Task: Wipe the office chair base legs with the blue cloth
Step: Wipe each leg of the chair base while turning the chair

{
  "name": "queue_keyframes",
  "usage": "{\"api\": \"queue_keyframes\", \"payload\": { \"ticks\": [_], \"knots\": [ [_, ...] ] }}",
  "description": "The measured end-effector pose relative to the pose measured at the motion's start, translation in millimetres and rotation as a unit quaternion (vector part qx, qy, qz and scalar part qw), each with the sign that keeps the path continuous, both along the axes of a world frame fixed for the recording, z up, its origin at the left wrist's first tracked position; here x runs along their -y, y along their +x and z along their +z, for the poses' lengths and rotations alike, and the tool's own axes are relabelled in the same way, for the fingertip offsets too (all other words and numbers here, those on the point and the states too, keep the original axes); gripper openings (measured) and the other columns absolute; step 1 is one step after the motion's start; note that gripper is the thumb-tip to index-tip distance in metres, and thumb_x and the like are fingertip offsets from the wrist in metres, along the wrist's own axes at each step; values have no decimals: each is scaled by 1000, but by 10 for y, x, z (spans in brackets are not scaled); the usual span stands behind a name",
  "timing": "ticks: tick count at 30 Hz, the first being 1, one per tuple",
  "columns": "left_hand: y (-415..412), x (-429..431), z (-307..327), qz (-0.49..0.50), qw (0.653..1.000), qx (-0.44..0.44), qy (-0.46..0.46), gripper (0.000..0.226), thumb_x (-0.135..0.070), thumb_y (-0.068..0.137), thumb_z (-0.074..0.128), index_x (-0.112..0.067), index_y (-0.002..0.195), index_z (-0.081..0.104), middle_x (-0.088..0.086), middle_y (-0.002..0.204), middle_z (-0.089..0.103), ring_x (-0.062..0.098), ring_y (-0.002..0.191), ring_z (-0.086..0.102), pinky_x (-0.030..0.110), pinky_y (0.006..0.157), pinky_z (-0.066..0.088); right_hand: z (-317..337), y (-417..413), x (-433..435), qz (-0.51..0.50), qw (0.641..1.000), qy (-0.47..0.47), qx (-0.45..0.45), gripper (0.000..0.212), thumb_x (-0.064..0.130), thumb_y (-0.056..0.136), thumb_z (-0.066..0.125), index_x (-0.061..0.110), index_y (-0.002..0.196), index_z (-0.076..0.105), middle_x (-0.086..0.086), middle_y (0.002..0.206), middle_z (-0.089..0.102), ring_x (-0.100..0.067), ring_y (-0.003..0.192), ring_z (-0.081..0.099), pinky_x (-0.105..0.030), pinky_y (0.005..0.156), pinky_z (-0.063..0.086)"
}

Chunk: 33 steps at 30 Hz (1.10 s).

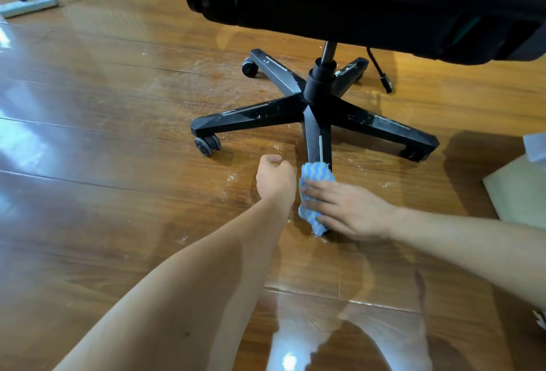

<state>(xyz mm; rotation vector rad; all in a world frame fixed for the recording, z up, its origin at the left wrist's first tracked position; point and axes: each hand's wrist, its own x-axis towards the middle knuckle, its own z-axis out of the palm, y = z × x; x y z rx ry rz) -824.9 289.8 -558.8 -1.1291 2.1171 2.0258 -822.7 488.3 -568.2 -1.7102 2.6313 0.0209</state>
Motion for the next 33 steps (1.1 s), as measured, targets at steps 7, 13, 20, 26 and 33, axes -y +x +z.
{"api": "queue_keyframes", "payload": {
  "ticks": [7,13,20,26,33],
  "knots": [
    [17,67,-18,29,1000,-3,0,28,-20,103,51,-28,128,58,-4,117,64,15,92,66,39,83,60,224,-628,304,-218,973,9,-74,52,41,109,36,15,151,52,-11,162,42,-33,156,25,-51,127,19],
    [-77,28,-19,-10,1000,-1,1,27,-20,102,50,-28,127,61,-2,118,68,18,94,68,37,81,58,-27,120,-2,-189,977,-99,-15,42,18,104,50,3,142,59,-11,156,51,-26,147,45,-43,117,43],
    [-197,-111,16,-14,1000,-15,7,26,-23,102,52,-28,125,61,-4,112,69,16,94,67,33,76,52,-48,188,204,-232,956,-159,82,48,32,112,36,8,150,51,-4,165,37,-15,158,21,-24,128,13],
    [-234,-56,57,17,997,20,70,30,-16,97,46,-24,122,62,2,113,70,22,99,68,41,88,61,119,-870,639,-322,923,-151,149,48,26,108,33,14,149,55,1,170,28,-12,159,12,-36,128,19],
    [-395,13,30,-13,998,17,64,35,-10,98,46,-11,126,67,19,129,70,28,92,66,36,75,53,-26,-439,528,-300,942,-138,67,43,15,104,42,13,145,56,-5,169,29,-20,160,9,-39,125,29]
  ]
}}
